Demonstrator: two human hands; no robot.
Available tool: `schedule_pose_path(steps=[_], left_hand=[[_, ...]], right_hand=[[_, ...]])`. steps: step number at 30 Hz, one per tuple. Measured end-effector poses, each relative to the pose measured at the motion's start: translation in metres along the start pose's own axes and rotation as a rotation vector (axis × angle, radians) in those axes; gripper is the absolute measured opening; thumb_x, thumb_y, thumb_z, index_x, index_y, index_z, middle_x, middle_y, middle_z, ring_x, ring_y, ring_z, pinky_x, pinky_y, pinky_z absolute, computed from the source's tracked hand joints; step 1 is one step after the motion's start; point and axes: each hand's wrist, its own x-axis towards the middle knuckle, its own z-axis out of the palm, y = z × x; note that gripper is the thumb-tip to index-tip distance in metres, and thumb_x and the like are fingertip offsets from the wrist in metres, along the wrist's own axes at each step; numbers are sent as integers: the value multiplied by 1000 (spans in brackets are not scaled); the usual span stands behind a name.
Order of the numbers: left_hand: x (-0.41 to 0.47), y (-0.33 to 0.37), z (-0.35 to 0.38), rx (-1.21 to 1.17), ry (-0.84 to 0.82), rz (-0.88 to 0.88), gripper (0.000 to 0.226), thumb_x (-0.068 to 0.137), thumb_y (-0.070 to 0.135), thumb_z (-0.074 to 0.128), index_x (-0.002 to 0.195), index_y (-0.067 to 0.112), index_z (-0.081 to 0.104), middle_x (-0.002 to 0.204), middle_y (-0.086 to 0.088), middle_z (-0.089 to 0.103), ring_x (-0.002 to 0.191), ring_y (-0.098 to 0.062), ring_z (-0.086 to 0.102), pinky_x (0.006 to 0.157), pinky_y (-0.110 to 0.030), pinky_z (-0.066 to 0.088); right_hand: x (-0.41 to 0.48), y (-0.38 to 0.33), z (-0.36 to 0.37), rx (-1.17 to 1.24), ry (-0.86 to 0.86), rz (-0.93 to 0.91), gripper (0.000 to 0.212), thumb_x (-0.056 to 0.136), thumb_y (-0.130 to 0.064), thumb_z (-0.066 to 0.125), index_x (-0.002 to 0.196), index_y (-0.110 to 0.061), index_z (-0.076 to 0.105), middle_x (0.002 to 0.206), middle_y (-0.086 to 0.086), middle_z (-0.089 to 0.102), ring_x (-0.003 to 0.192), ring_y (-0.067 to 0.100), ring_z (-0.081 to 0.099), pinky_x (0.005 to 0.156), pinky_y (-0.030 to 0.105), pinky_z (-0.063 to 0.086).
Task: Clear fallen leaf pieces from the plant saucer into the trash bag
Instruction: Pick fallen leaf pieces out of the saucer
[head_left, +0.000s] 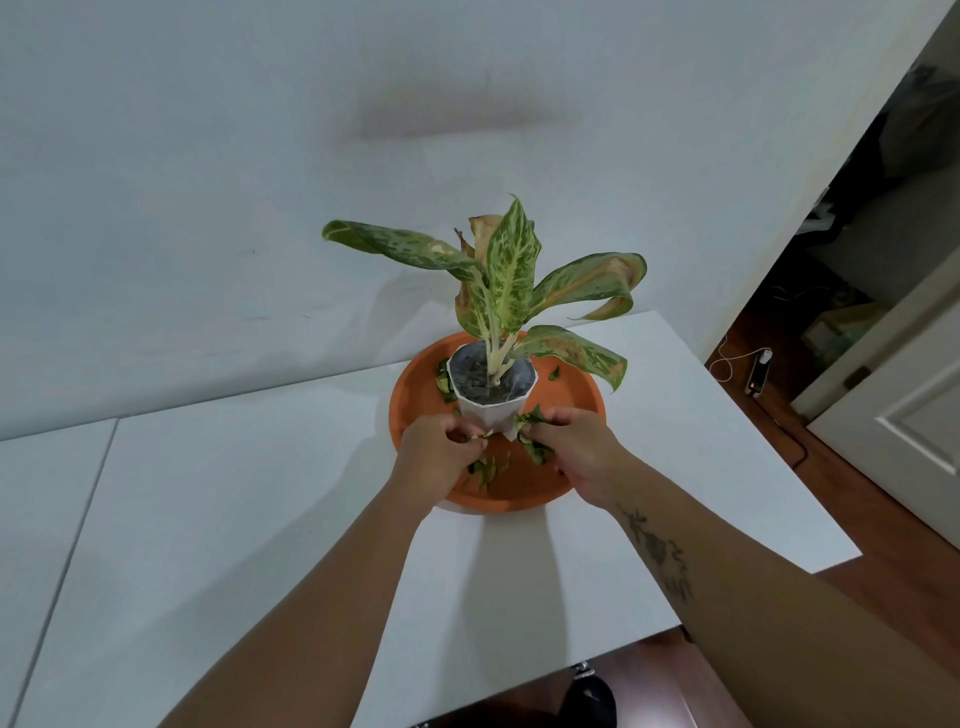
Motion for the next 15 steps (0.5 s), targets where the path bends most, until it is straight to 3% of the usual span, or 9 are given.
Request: schedule_pose_path(steps=[3, 6, 8, 11, 13, 15], left_hand=[[-3, 6, 5, -213, 22, -105, 6, 79, 19, 80, 81, 21, 74, 82, 5, 73, 77, -9, 70, 56, -15, 51], [-8, 12, 11, -494, 22, -217, 7, 79, 11, 80, 83, 13, 76, 84, -2, 76, 75, -12, 74, 62, -20, 56], [-11, 14, 17, -656, 15, -284, 9, 80, 7, 79, 88, 7, 74, 88, -10, 77, 79, -17, 75, 69, -28, 59], [-16, 18, 28, -828, 17, -325, 17, 82, 3, 75, 98, 0, 70, 97, -17, 76, 87, -22, 74, 85, -34, 58], [-21, 24, 38, -889, 27, -331, 22, 83, 2, 74, 104, -2, 69, 100, -17, 75, 87, -21, 73, 85, -32, 57], [-27, 32, 49, -968, 51, -325, 22, 84, 0, 72, 106, -1, 70, 96, -14, 76, 78, -15, 73, 73, -25, 59]], right_hand=[[-3, -2, -1, 258, -18, 50, 10, 84, 2, 66, 81, -6, 70, 76, 10, 72, 63, 17, 69, 55, 23, 55], [-1, -3, -5, 445, -25, 85, 8, 85, 5, 65, 87, -2, 68, 71, 9, 73, 62, 15, 70, 56, 23, 56], [2, -4, -10, 537, -65, 107, 10, 87, 3, 64, 96, 0, 66, 80, 11, 73, 69, 17, 70, 58, 23, 56], [8, -3, -16, 624, -145, 112, 22, 89, 0, 61, 111, 6, 64, 104, 18, 70, 96, 24, 67, 83, 29, 58], [10, -5, -26, 643, -195, 114, 26, 91, -1, 59, 116, 7, 62, 110, 20, 68, 103, 26, 64, 96, 32, 52], [10, -7, -38, 634, -223, 126, 15, 92, -3, 59, 104, 3, 66, 93, 13, 72, 84, 18, 69, 79, 24, 58]])
